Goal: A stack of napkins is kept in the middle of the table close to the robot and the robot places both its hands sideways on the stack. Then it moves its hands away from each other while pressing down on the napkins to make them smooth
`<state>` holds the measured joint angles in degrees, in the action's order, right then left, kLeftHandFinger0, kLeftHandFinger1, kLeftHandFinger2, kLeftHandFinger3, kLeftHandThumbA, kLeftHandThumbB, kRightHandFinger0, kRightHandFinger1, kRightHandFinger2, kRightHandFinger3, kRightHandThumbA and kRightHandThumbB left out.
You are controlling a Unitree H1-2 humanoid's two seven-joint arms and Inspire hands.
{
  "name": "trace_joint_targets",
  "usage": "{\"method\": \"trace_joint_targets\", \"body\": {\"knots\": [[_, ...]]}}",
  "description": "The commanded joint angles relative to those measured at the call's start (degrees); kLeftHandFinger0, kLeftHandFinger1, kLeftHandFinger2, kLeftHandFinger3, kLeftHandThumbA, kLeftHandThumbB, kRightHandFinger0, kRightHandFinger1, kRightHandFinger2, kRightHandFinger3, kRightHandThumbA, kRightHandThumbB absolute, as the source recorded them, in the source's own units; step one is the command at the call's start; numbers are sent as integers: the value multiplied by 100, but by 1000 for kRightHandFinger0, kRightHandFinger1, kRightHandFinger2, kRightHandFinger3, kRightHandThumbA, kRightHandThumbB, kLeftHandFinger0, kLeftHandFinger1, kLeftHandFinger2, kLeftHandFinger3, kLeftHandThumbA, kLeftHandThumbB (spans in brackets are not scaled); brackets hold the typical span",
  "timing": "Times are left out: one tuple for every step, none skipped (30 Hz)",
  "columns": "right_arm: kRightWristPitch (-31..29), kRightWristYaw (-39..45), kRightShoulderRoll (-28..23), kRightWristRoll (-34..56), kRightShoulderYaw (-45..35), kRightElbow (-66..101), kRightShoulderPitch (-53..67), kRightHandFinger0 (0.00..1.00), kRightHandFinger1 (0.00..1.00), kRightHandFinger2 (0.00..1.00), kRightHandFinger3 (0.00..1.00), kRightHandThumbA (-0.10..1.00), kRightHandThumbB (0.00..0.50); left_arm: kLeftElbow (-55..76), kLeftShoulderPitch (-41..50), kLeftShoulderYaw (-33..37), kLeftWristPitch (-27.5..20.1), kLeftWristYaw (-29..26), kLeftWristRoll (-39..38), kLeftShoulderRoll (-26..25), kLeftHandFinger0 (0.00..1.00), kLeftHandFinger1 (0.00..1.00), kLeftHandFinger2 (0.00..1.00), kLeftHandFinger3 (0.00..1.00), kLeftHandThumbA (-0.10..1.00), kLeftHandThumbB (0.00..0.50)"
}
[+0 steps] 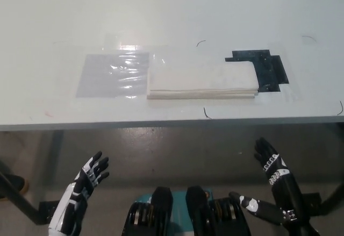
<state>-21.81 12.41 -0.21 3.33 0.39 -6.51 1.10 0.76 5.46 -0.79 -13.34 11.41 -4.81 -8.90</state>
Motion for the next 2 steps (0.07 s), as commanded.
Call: {"method": "trace_joint_targets", "body": {"knots": [[-121, -93, -70, -108, 60, 55, -156, 1000, 1000, 1000, 1000, 1000, 119, 137, -48, -68, 67, -182, 139, -1, 1000, 1000, 1000, 1000, 1000, 104], [-103, -94, -78, -108, 67, 69, -147, 1000, 1000, 1000, 1000, 1000, 119, 132, -31, -66, 58, -185, 146, 7, 1000, 1000, 1000, 1000, 1000, 104]]}}
